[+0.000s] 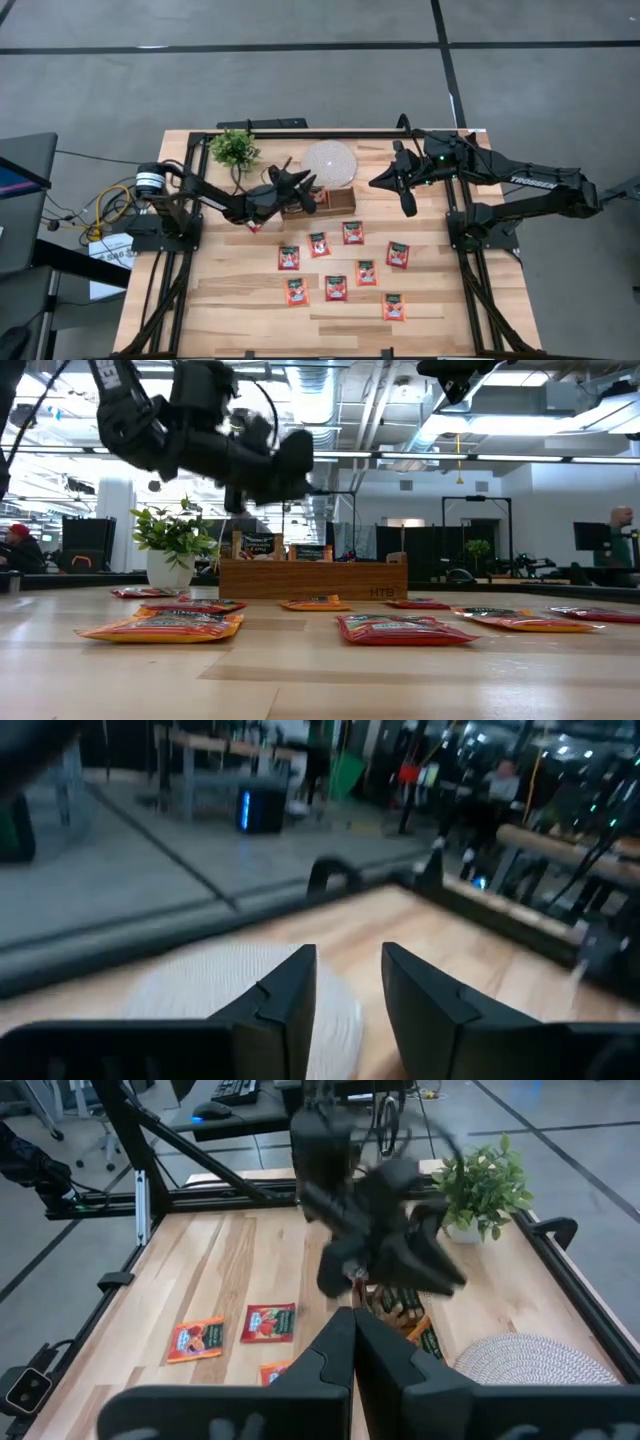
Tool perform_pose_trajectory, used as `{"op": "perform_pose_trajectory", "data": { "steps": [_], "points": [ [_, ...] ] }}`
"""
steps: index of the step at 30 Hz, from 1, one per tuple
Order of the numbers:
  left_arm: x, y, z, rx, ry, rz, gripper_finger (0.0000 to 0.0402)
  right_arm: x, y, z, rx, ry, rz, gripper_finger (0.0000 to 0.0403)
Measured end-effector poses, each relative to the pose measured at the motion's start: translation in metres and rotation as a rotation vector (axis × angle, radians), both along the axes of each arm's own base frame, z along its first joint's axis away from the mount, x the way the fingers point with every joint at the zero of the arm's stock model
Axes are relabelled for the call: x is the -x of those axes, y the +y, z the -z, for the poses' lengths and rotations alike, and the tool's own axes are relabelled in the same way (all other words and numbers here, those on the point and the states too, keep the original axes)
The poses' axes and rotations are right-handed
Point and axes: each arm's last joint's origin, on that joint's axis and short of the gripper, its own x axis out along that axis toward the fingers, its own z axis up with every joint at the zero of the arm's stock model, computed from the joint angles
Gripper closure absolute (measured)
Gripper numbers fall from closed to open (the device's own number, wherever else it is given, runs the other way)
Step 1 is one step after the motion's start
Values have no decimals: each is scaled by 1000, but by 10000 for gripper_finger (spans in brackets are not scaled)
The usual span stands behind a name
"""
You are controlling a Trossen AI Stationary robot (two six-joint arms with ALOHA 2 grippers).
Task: Pick & Place Tea
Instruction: Put the orange tea bag into the middle of the wooden organizer
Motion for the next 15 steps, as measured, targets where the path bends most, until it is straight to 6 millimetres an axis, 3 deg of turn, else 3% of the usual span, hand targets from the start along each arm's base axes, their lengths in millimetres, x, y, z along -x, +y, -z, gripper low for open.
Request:
{"op": "perform_pose_trajectory", "data": {
  "steps": [8,11,15],
  "points": [
    [27,-34,-67,-41,-70,111,294,2,0,4,-9,43,0,403],
    [40,-54,-77,18,-25,204,294,3,1,6,-14,64,0,403],
    [60,-76,-74,170,80,317,294,3,1,7,-16,74,0,403]
  ]
}}
